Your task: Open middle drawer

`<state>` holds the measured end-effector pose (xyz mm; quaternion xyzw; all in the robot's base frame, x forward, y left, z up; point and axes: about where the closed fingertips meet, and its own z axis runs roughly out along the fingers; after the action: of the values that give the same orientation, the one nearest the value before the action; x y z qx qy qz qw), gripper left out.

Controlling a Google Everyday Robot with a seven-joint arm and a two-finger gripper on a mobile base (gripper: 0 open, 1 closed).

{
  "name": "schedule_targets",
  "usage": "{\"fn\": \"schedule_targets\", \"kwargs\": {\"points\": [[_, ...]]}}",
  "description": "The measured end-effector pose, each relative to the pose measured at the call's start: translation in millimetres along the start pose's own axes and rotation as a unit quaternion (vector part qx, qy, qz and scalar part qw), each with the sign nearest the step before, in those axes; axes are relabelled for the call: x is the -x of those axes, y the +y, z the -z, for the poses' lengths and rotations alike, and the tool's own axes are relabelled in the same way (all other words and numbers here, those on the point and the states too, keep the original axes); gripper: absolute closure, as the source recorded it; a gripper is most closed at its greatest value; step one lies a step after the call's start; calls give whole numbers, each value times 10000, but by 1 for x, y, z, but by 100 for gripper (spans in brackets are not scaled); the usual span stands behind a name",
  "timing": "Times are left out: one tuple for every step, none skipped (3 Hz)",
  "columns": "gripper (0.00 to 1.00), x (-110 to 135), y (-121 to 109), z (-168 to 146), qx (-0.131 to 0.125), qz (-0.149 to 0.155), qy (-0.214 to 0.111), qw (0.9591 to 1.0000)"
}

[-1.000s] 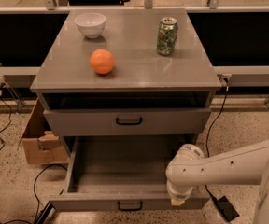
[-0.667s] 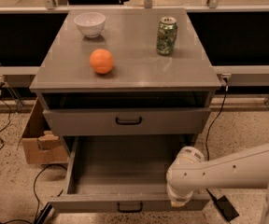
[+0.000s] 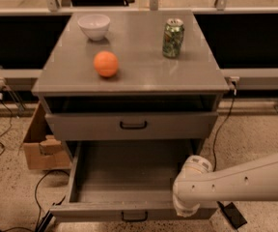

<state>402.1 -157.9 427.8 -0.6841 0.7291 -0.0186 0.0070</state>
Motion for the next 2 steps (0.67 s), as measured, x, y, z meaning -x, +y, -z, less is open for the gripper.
{"fn": "schedule_targets", "kwargs": {"points": [[100, -4, 27, 9, -20, -9, 30, 10000], [100, -4, 32, 11, -24, -10, 36, 10000]]}}
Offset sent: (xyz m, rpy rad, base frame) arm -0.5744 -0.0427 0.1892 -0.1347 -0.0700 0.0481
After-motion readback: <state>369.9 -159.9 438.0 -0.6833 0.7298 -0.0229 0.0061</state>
